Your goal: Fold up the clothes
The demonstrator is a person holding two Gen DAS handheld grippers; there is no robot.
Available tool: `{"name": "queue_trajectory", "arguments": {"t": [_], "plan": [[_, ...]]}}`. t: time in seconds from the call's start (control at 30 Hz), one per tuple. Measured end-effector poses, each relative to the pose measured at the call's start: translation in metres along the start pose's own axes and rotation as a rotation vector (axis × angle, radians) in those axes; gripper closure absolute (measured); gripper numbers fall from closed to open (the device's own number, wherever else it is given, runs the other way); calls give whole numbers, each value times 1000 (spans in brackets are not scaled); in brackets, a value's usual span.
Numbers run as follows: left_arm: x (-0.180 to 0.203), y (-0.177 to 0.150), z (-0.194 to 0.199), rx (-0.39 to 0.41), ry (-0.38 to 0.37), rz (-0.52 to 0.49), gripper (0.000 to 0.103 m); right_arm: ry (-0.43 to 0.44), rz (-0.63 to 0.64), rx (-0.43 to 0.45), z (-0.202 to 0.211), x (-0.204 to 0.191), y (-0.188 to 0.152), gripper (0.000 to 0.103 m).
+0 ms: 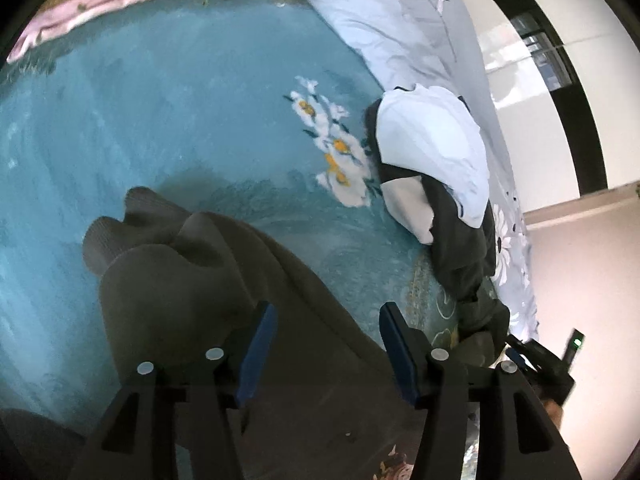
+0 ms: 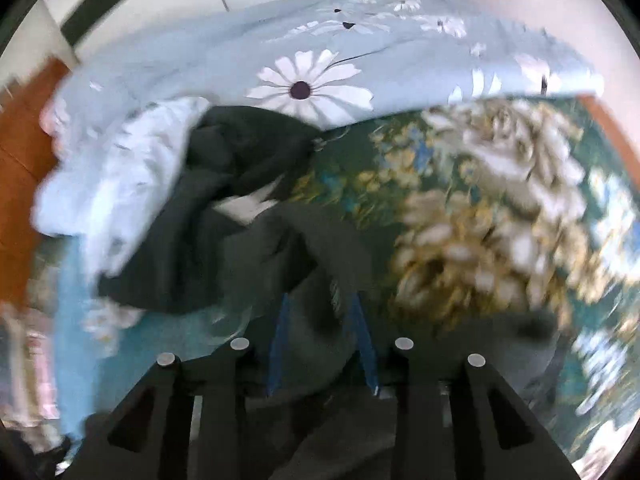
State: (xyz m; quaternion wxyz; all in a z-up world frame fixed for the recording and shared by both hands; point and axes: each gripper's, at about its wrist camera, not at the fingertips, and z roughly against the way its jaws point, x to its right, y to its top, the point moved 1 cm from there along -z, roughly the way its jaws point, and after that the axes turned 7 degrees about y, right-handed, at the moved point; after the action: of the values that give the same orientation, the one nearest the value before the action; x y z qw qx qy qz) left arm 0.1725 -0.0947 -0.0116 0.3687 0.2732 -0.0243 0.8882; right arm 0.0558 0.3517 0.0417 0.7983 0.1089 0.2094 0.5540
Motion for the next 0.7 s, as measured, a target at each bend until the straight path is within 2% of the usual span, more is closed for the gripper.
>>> {"name": "queue_trajectory", "arguments": {"t": [0.07,0.2,0.23,0.27,0.3,0.33,0.43,0.53,0.63,0.7], "plan": [[-2,2,-3,-2,-2,7,44,-69,32,-24,-21,-6,11,69],[-6,5,-5,-21,-19,24,44,-131,21,-100,-50,-7,9,69],[-7,5,-6,-22,-26,29,44,-150,22,-98,-52,-8,8,73],[-8,5,-6,-23,-35,34,44,-165,20,-92,-52,-9,6,89],[-8,6,-7,-24,-44,39,44,-167,15,-86,-49,-11,6,95],[-8,7,-7,-26,-54,41,44,-150,10,-73,-43,-14,6,96],[-7,7,-9,-34,-84,39,44,-37,10,28,-3,-32,19,97],[-5,8,-7,-35,-108,30,44,118,65,166,61,-73,37,97],[-8,11,-4,-25,-140,47,44,268,208,317,125,-135,41,97],[-13,13,0,-11,-164,79,44,366,329,390,150,-183,33,97]]}}
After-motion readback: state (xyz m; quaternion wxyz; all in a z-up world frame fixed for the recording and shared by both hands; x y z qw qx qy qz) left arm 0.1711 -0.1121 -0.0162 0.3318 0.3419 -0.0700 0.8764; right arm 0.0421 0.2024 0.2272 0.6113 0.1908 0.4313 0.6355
